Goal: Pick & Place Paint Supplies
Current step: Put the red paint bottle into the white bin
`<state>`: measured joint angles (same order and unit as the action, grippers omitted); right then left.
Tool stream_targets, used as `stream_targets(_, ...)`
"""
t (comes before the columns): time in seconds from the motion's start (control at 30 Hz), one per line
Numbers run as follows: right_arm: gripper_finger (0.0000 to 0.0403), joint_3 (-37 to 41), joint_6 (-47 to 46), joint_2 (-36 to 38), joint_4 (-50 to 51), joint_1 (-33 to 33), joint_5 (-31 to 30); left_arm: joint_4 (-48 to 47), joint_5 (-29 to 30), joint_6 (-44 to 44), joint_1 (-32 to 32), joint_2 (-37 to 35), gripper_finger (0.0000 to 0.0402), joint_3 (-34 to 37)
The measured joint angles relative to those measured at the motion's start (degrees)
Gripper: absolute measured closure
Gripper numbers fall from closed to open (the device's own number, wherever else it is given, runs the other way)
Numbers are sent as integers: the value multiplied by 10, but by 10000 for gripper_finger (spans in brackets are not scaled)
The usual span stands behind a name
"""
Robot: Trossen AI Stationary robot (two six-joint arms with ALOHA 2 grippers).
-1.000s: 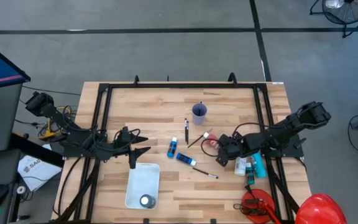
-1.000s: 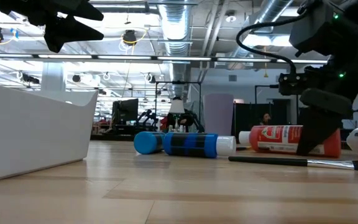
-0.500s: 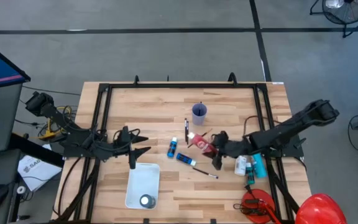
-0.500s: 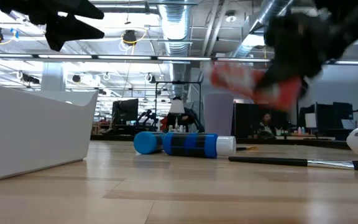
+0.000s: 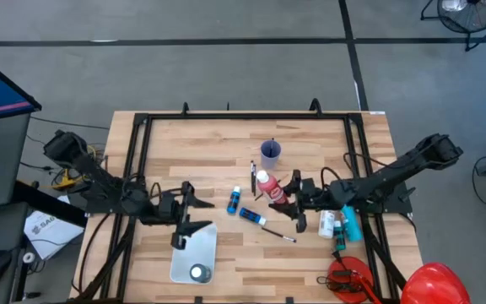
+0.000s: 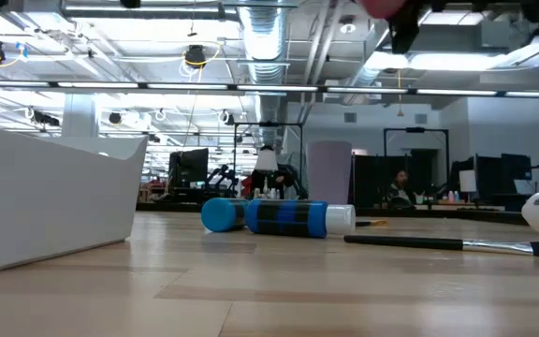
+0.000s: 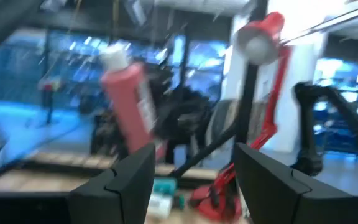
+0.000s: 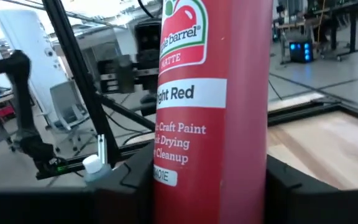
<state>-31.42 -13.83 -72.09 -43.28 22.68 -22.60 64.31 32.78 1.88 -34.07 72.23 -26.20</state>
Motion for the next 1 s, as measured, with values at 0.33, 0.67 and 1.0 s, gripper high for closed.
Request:
stream_targets(0.33, 233, -154, 55, -169, -14, -1, 38, 53, 28, -50, 43, 51, 192, 0)
stream_targets(0.67, 214, -328, 72, -300, 99, -12, 58, 48, 20, -37, 35, 51, 176, 2)
stream_targets(1.0, 236, -335, 100, -287, 151, -2, 46, -6, 82, -36, 33, 50, 89, 0)
